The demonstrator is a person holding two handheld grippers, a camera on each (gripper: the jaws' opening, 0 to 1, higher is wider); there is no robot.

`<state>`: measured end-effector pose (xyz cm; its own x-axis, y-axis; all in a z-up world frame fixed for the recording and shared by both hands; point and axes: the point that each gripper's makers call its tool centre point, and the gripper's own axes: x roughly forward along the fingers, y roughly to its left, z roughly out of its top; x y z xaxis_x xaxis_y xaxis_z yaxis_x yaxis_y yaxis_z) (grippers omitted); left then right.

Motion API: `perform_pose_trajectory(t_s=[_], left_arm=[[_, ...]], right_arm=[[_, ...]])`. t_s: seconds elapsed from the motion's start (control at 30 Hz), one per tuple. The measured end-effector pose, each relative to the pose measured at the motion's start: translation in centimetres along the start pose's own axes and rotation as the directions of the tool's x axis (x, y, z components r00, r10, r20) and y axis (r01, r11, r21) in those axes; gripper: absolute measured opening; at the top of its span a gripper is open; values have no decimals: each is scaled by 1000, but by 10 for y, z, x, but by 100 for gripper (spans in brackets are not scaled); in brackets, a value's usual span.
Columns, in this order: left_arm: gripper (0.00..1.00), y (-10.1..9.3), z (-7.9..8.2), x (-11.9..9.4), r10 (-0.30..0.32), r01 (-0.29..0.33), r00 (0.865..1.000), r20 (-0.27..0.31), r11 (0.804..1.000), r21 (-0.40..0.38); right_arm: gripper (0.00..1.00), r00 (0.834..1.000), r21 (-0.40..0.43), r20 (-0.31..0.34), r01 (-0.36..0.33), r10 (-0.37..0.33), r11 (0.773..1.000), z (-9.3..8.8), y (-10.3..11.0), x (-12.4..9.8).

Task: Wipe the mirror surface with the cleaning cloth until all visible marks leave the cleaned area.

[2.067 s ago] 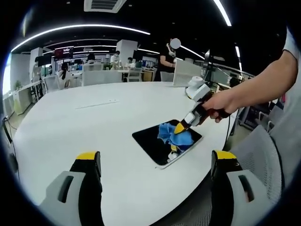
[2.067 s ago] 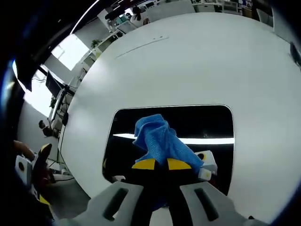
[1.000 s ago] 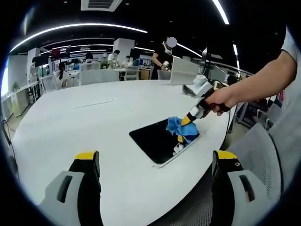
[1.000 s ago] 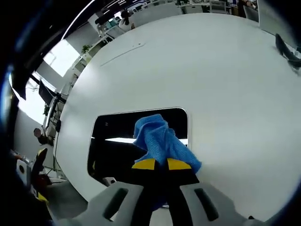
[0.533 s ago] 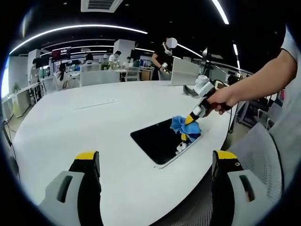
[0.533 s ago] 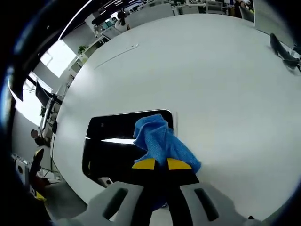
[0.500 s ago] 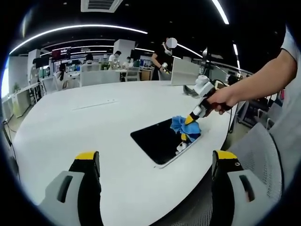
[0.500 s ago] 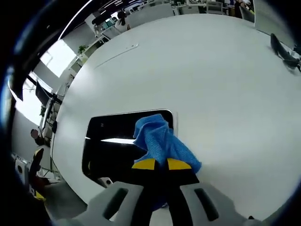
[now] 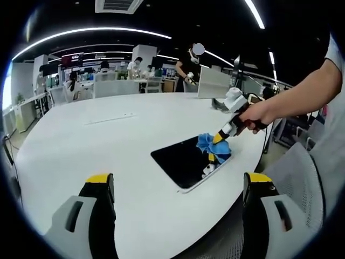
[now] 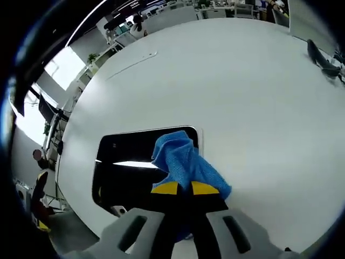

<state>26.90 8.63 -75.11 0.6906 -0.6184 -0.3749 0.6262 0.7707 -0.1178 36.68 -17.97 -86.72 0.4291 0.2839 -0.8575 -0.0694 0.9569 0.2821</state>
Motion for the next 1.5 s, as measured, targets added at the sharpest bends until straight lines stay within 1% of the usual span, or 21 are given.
perform_pose_trajectory(t_s=[0.17,0.43,0.67,0.77,0.87,0.93,1.03,1.1,1.17,1.27,1.33,1.37,1.4,1.47,1.5], left_arm=[[99,-2,0,0,-5,5,1000,-2,1000,11],[99,-2,0,0,-8,8,1000,-1,1000,7],[99,0,3,-2,2,-2,1000,12,1000,9],[99,0,5,-3,6,-7,1000,25,1000,20],[99,-5,7,-3,-9,9,1000,24,1000,19],[99,-10,8,-3,-19,18,999,26,999,32],[99,-12,5,-2,-33,32,999,13,999,34],[99,-10,6,-3,-30,30,999,17,999,27],[99,-6,6,-4,-19,19,1000,21,1000,10],[99,-2,7,-5,-4,4,1000,29,1000,-1],[99,4,5,-6,10,-9,1000,27,1000,-9],[99,6,5,-6,18,-17,1000,24,999,-27],[99,7,7,-6,15,-13,999,33,999,-41],[99,7,7,-7,23,-22,999,37,999,-28],[99,6,7,-6,21,-20,999,37,999,-29]], right_arm=[[1,1000,1,4,6,-6,1000,-7,2,-3],[1,1000,3,4,4,-4,1000,-20,4,-10],[1,1000,4,9,8,-8,1000,-26,3,-11],[1,1000,29,13,5,-5,1000,-32,4,-15],[1,1000,19,14,5,-5,1000,-38,5,-17],[1,1000,17,13,3,-3,1000,-43,5,-19],[1,1000,22,10,2,-2,1000,-47,6,-22],[1,1000,26,10,2,-2,1000,-48,6,-22],[1,1000,62,12,3,-4,998,-51,6,-24],[2,1000,81,24,4,-6,997,-52,5,-24],[2,1000,76,26,6,-8,997,-52,6,-24],[2,1000,75,25,7,-9,997,-51,5,-23],[2,1000,74,25,9,-11,997,-51,4,-22],[2,999,77,26,18,-20,997,-51,5,-23],[2,999,65,23,25,-26,998,-51,7,-24]])
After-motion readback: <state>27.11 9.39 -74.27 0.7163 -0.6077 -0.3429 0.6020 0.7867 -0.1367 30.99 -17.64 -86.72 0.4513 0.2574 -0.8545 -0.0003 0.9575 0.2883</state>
